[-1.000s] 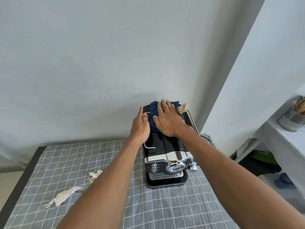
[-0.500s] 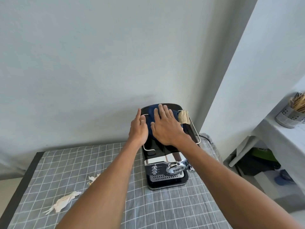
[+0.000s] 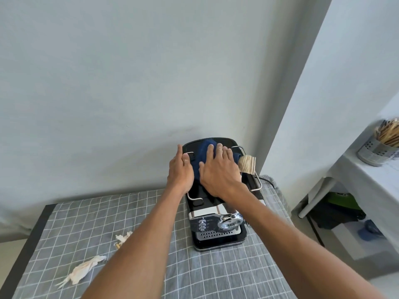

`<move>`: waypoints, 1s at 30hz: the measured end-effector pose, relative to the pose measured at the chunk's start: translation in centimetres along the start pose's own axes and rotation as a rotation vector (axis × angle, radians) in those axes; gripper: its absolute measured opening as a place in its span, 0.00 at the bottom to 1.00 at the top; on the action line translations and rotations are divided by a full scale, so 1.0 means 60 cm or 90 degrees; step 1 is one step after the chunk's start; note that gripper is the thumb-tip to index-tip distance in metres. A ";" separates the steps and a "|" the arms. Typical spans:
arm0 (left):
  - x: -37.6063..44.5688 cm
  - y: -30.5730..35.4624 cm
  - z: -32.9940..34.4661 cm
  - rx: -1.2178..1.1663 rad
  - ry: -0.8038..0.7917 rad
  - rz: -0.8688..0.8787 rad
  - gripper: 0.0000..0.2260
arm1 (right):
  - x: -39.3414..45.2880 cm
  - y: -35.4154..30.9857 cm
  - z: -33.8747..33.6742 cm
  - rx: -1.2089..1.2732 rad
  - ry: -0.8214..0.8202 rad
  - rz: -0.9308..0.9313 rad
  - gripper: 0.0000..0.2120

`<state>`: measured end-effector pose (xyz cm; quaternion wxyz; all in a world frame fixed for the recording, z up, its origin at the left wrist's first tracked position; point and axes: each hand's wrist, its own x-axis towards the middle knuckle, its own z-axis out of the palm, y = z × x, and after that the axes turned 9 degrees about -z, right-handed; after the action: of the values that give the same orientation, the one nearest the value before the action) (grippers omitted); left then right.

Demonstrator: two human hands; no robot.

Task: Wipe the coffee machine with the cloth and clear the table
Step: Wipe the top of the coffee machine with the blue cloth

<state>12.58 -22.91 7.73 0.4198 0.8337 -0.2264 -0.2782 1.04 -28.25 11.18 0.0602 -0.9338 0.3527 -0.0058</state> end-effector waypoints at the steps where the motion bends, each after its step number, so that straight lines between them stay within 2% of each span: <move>1: 0.001 0.000 0.001 -0.001 0.002 -0.002 0.23 | -0.010 0.001 0.002 -0.004 0.001 -0.007 0.33; 8: 0.010 -0.003 0.004 0.006 -0.001 0.007 0.23 | 0.042 0.037 -0.012 -0.070 -0.024 -0.110 0.32; 12: 0.005 -0.004 0.002 -0.015 0.027 0.006 0.23 | 0.083 0.023 -0.024 -0.120 -0.046 -0.006 0.34; 16: 0.001 -0.002 0.003 -0.017 0.050 0.002 0.23 | 0.068 -0.008 -0.026 -0.137 -0.072 0.075 0.35; 25: 0.003 -0.001 0.005 -0.046 0.040 0.008 0.21 | -0.035 -0.003 -0.008 -0.079 -0.029 0.027 0.35; 30: 0.007 -0.005 0.006 -0.052 0.030 -0.003 0.22 | 0.002 0.009 -0.017 -0.144 -0.051 0.033 0.37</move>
<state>12.70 -23.24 7.17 0.4578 0.8228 -0.2031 -0.2686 0.73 -28.87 12.13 -0.0315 -0.9247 0.3722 0.0733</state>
